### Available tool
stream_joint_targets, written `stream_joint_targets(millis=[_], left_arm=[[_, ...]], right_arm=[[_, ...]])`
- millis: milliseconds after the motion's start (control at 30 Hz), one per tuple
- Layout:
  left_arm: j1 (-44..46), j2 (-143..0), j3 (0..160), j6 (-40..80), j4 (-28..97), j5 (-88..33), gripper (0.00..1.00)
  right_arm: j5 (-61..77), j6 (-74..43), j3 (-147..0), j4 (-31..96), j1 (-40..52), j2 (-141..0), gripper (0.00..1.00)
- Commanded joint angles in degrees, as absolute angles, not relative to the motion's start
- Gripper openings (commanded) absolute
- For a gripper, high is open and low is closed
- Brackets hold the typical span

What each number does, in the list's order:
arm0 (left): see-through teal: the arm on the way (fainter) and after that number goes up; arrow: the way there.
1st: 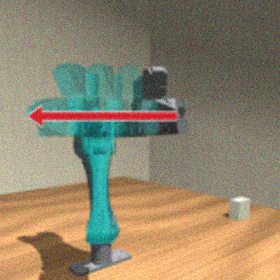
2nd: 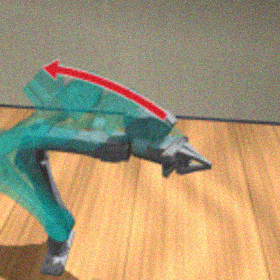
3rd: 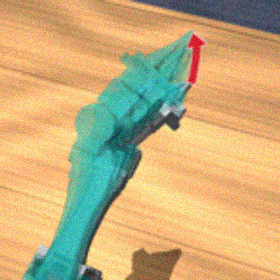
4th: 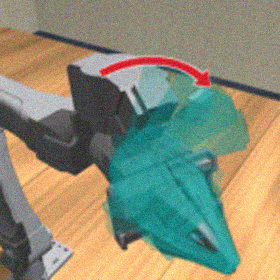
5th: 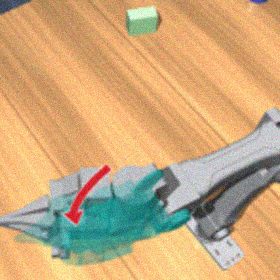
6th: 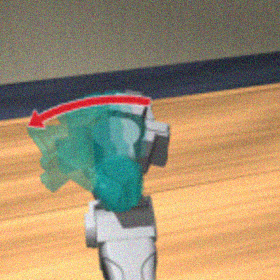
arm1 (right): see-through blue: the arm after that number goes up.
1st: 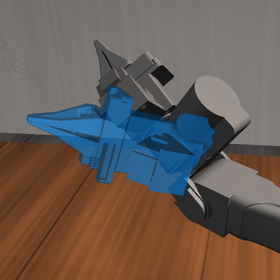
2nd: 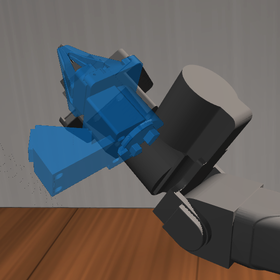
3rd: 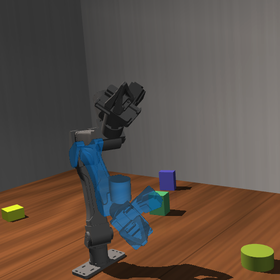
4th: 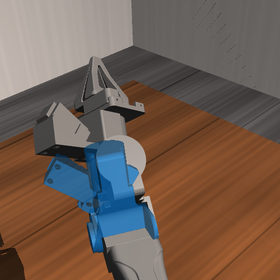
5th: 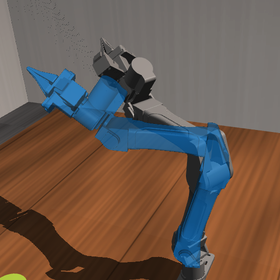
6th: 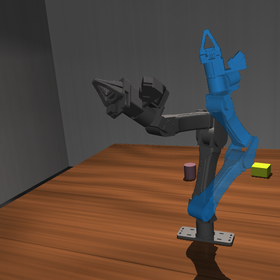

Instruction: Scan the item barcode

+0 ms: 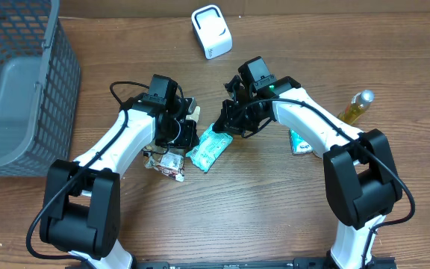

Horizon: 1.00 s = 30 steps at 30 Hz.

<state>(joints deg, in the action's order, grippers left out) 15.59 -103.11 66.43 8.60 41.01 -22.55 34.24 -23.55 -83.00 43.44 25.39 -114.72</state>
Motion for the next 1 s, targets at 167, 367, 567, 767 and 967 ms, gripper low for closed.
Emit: stream_joint_targets(millis=[167,367,567,767,967], left_arm=[[14.9,-103.8,67.7,6.9,41.0,-23.3,0.04],[15.0,-103.8,67.7,7.3,40.2,-23.4,0.05],[15.0,-103.8,67.4,7.6,40.0,-23.4,0.05],[15.0,-103.8,65.1,8.0,38.0,-23.4,0.07],[15.8,-103.8,64.2,8.9,37.0,-27.5,0.07]], right_arm=[[33.1,-24.2,-82.4,42.8,25.3,-115.0,0.08],[32.8,-24.2,-82.1,42.8,25.4,-115.0,0.04],[32.6,-24.3,-81.1,42.9,25.9,-115.0,0.04],[28.9,-24.3,-80.9,42.7,26.7,-115.0,0.04],[28.9,-25.6,-80.9,43.1,27.0,-115.1,0.04]])
